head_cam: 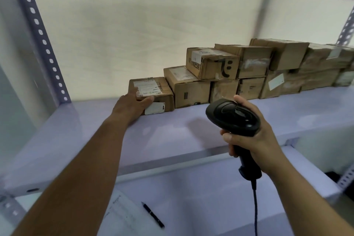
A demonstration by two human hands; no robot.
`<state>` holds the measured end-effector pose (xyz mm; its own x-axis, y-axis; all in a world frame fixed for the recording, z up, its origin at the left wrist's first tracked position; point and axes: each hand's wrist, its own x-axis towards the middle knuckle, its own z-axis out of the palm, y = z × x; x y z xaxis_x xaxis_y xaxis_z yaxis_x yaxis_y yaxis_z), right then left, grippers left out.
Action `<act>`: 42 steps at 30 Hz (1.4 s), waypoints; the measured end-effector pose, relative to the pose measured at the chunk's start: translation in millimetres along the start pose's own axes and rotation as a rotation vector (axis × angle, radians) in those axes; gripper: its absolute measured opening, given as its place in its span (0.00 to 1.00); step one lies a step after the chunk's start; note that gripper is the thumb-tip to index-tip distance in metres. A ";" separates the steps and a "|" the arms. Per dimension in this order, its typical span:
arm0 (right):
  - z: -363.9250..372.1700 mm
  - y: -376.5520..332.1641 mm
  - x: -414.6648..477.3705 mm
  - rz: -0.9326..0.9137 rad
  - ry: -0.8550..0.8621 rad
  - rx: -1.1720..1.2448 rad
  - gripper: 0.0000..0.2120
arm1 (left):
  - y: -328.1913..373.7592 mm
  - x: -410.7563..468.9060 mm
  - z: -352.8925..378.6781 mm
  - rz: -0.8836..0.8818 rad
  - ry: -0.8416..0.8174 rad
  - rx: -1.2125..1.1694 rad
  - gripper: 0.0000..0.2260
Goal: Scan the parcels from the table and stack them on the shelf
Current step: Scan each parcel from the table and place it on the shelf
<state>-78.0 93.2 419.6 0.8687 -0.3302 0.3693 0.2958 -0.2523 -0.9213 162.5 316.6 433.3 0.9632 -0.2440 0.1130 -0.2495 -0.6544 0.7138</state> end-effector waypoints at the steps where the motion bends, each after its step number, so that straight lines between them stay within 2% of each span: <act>1: -1.5 0.2 -0.9 -0.003 0.001 0.000 0.39 | 0.3 -1.8 -0.1 -0.010 0.015 0.012 0.41; 4: -12.2 1.2 -8.5 -0.009 -0.002 -0.031 0.40 | 7.9 -19.1 9.4 -0.050 0.084 0.104 0.45; 6: -21.7 1.1 -15.6 -0.021 -0.008 -0.037 0.40 | 21.0 -39.2 16.7 -0.032 0.190 0.178 0.46; 10: -49.0 -2.4 -34.4 -0.042 -0.018 -0.025 0.40 | 50.4 -85.3 39.5 0.187 0.436 0.166 0.41; 14: -86.2 -4.2 -62.2 -0.033 -0.015 0.004 0.40 | 83.3 -137.5 86.1 0.415 0.506 0.112 0.31; 20: -165.0 2.9 -113.0 0.019 0.043 0.040 0.42 | 138.6 -201.3 186.9 0.459 0.359 0.024 0.25; 28: -301.3 5.3 -192.7 0.067 0.204 0.044 0.42 | 247.5 -269.2 311.7 0.551 0.155 0.036 0.26; 35: -409.7 5.4 -268.8 0.067 0.401 -0.007 0.42 | 326.2 -332.1 405.8 0.670 -0.010 -0.010 0.27; 42: -480.6 7.3 -331.0 0.111 0.622 -0.044 0.43 | 396.1 -378.4 486.9 0.794 -0.215 -0.045 0.28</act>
<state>-554.3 -236.5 349.0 0.4961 -0.8199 0.2859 0.1893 -0.2192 -0.9571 -349.6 -198.7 336.8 0.4603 -0.7568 0.4641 -0.8394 -0.2009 0.5050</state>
